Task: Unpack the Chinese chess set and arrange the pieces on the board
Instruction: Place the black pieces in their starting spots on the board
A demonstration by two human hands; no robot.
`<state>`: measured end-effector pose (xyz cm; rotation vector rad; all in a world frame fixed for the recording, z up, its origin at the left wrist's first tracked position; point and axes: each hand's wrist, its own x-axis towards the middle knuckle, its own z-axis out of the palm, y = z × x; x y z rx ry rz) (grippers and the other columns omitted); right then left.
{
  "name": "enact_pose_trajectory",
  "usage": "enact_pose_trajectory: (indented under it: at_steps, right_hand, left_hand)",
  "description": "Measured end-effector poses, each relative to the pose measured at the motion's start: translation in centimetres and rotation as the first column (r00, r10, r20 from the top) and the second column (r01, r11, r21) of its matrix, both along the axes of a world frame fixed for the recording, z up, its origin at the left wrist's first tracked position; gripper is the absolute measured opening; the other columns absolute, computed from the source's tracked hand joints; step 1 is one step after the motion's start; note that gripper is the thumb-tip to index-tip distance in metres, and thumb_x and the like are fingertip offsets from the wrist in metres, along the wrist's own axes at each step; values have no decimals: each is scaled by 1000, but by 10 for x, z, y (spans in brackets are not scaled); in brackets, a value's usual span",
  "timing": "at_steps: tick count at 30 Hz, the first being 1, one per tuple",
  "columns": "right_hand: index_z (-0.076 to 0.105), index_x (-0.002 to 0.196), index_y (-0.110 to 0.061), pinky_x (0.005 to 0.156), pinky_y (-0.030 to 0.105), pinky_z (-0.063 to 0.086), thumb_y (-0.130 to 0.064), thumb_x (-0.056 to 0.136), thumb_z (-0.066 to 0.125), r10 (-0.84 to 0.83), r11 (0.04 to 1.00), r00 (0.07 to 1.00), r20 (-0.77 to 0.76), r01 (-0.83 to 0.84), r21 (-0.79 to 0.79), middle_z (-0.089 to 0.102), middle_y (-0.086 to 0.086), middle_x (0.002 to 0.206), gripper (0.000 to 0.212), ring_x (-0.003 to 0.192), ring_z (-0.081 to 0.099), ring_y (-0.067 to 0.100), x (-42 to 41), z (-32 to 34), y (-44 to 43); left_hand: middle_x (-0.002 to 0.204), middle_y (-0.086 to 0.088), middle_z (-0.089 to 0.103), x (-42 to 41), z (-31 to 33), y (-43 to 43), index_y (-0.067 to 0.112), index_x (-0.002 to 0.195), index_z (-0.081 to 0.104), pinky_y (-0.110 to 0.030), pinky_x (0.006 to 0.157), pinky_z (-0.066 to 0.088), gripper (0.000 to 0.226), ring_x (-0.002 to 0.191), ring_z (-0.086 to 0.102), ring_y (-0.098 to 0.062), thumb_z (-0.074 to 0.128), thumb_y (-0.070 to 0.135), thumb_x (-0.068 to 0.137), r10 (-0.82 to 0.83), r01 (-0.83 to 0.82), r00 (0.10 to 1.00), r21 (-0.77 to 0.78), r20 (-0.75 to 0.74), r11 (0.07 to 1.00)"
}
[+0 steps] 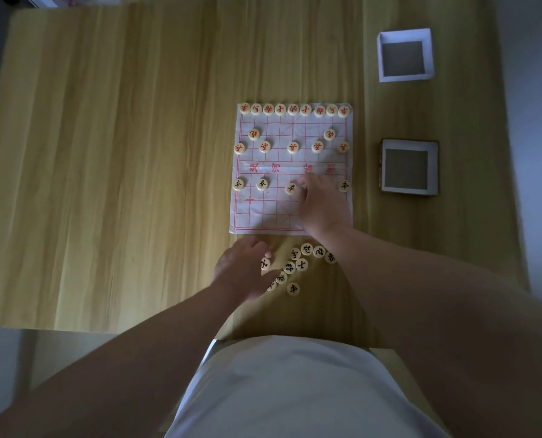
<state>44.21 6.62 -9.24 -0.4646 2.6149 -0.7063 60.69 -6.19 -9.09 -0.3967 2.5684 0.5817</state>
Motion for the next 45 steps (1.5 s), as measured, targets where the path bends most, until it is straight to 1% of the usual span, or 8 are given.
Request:
enact_pose_trajectory:
  at_steps: [5,11,14,19,25,34,40,45]
  right_hand:
    - [54,114,-20,68,35,47,-29,106,38,-13,999,999,-29,12,-31,55,-3,106,20,85,55,19,29,6,21]
    - [56,119,-17,64,34,50,-22,103,47,62,998,998,-19,-62,-12,56,-3,106,18,77,56,18,58,6,60]
    - [58,119,-16,62,32,47,-13,94,56,259,965,966,-19,-257,53,57,0,106,25,78,58,20,69,4,74]
    - [62,123,-17,68,36,51,-26,98,55,460,886,887,-41,-455,90,53,7,118,27,100,58,27,86,1,75]
    - [66,117,-15,70,39,54,-31,96,62,544,836,833,-101,-528,147,53,9,117,26,100,58,26,96,-4,60]
    - [66,100,-7,66,37,47,-10,81,77,384,923,906,-177,-381,47,63,9,93,23,82,61,30,87,-4,52]
    - [60,127,-13,82,32,41,-1,89,63,222,974,972,-73,-219,52,61,4,117,40,104,56,26,54,1,35]
    - [62,121,-17,82,27,37,2,89,62,230,971,973,20,-230,66,60,-2,120,37,114,49,23,41,-2,22]
  left_hand:
    - [119,9,47,6,1,12,32,111,57,-33,100,38,47,117,42,-15,59,69,82,-177,176,984,-112,2,978]
    - [118,10,47,11,1,24,34,106,58,-34,101,39,35,118,41,-16,56,64,87,-87,87,996,-107,-4,991]
    - [117,9,48,11,2,27,34,105,59,-34,100,40,29,119,43,-17,59,58,88,-22,21,1000,-87,-16,996]
    - [120,9,50,15,5,32,31,110,60,-34,99,41,27,121,43,-16,61,49,90,62,-64,998,-60,-24,996]
    - [120,7,52,17,9,29,26,114,61,-34,92,47,24,118,48,-15,62,37,93,125,-126,992,-45,-34,991]
    - [115,11,52,17,2,23,31,111,60,-34,88,48,20,114,50,-14,61,35,92,181,-181,983,-10,-26,983]
    - [111,14,53,11,-1,19,33,110,61,-34,84,49,19,111,51,-13,63,33,92,187,-186,982,23,-40,982]
    - [110,12,54,10,-4,14,35,110,61,-37,82,51,20,109,51,-14,65,32,91,180,-178,983,33,-39,983]
